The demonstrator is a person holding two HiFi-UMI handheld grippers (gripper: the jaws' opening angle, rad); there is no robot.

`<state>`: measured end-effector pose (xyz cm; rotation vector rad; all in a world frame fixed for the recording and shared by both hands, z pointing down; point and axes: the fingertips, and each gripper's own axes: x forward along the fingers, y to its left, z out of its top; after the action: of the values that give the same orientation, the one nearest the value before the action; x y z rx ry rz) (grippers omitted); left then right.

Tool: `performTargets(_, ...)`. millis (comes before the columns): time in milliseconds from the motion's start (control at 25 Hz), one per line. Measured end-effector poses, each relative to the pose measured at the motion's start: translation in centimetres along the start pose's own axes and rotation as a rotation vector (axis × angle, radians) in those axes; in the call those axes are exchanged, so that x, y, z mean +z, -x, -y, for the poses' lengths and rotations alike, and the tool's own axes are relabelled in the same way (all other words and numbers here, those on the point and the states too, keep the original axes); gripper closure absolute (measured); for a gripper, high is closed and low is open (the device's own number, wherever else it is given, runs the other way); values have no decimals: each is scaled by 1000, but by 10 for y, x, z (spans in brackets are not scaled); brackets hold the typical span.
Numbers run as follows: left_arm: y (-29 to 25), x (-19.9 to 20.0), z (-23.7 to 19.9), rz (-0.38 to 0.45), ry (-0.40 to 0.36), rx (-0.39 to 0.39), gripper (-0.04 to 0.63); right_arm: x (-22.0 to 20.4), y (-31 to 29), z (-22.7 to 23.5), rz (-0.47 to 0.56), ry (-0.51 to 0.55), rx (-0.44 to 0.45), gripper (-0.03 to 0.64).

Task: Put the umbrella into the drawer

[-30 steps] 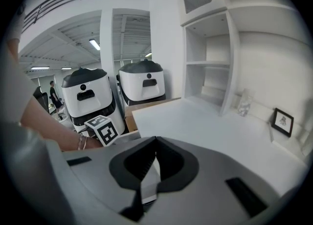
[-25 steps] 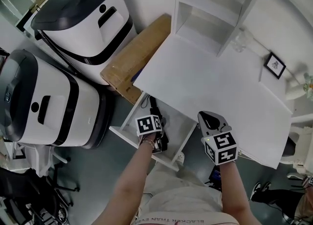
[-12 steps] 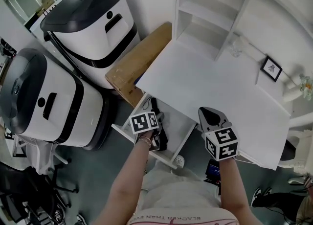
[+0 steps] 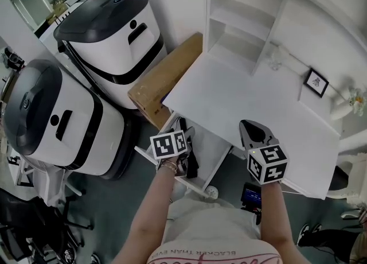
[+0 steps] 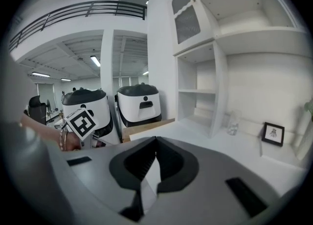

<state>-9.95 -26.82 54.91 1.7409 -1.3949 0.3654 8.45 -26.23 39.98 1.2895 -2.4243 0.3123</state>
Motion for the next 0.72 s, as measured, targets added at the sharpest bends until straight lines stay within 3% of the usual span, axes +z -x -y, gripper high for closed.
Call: performTargets(720, 91, 87, 24, 370, -206, 61, 534, 45, 21, -3, 124, 30, -8, 609)
